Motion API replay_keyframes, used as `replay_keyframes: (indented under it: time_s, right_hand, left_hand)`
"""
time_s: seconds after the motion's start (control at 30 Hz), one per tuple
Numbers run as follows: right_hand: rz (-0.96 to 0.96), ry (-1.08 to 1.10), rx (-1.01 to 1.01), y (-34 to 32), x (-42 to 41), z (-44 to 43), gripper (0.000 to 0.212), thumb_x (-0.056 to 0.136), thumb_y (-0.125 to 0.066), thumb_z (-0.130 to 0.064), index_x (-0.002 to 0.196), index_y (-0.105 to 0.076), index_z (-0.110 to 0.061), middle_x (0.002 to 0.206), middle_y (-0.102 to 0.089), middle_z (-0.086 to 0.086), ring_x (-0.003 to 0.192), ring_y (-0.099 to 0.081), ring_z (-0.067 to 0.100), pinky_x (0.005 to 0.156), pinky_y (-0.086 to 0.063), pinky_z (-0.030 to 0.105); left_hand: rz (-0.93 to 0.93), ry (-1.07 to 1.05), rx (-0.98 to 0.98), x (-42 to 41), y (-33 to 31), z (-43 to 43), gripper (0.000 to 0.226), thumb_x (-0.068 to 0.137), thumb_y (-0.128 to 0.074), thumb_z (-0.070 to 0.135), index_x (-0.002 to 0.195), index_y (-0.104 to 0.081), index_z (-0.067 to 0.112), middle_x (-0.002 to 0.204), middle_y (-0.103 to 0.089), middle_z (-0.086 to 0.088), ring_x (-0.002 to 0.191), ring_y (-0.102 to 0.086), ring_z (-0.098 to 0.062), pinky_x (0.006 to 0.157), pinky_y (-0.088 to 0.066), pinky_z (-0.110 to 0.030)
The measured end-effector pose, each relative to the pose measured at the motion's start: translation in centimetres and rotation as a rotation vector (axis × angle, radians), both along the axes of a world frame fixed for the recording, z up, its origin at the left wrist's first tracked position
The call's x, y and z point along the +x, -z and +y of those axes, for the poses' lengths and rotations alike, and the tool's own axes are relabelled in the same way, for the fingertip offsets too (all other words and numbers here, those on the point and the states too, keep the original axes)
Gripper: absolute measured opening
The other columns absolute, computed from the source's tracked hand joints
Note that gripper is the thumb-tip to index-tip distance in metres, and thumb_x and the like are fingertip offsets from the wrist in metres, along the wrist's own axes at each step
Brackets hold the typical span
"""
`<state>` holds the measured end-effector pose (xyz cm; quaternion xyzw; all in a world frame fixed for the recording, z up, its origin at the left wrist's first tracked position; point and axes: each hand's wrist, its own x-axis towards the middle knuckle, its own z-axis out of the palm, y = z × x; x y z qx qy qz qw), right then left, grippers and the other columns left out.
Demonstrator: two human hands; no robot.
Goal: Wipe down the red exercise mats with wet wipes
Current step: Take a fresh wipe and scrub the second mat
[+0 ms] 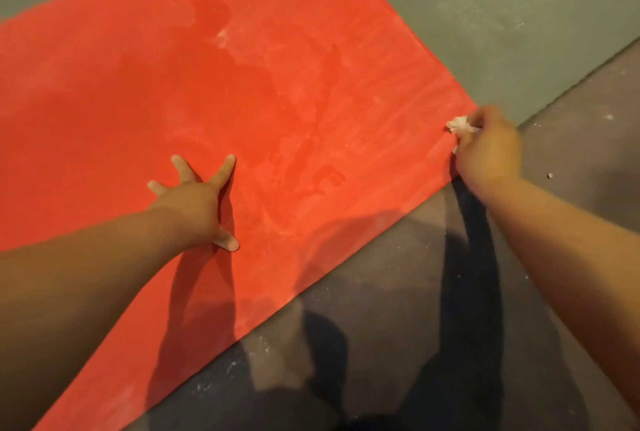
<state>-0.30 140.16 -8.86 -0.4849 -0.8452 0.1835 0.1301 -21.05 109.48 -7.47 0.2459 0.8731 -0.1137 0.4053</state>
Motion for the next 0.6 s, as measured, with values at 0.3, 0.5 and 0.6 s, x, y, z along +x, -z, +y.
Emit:
replay_keyframes:
  time_s: [0.3,0.5,0.6]
  right_hand:
    - [0.062,-1.028,-0.237,1.9,0.1,-19.2,0.018,0.074,-0.060,0.000,0.088,-0.069,-0.007,0.085,-0.063,0.011,0.082,-0.061,0.030,0.077,-0.047,0.034]
    - [-0.015,-0.142,-0.011,1.2,1.4,-0.2,0.015,0.083,-0.059,-0.001,0.092,-0.071,-0.003,0.101,-0.059,0.023,0.095,-0.057,0.037,0.083,-0.034,0.028]
    - [-0.058,0.050,-0.010,1.4,1.3,1.1,0.017,0.090,-0.051,-0.006,0.095,-0.066,0.000,0.107,-0.059,0.023,0.098,-0.057,0.036,0.083,-0.035,0.030]
  left_hand:
    - [-0.009,-0.014,-0.011,-0.1,-0.4,0.5,0.145,0.053,-0.091,0.043,0.130,0.030,0.059,0.147,0.040,-0.018,0.131,0.005,-0.066,0.104,-0.031,-0.063]
    - [0.005,0.010,-0.012,-0.3,-0.3,0.4,0.146,0.050,-0.092,0.045,0.127,0.032,0.060,0.147,0.039,-0.017,0.130,0.005,-0.067,0.104,-0.031,-0.065]
    - [0.017,0.003,-0.021,-0.3,-0.4,0.6,0.147,0.048,-0.092,0.046,0.120,0.035,0.060,0.148,0.038,-0.016,0.130,0.003,-0.067,0.104,-0.031,-0.064]
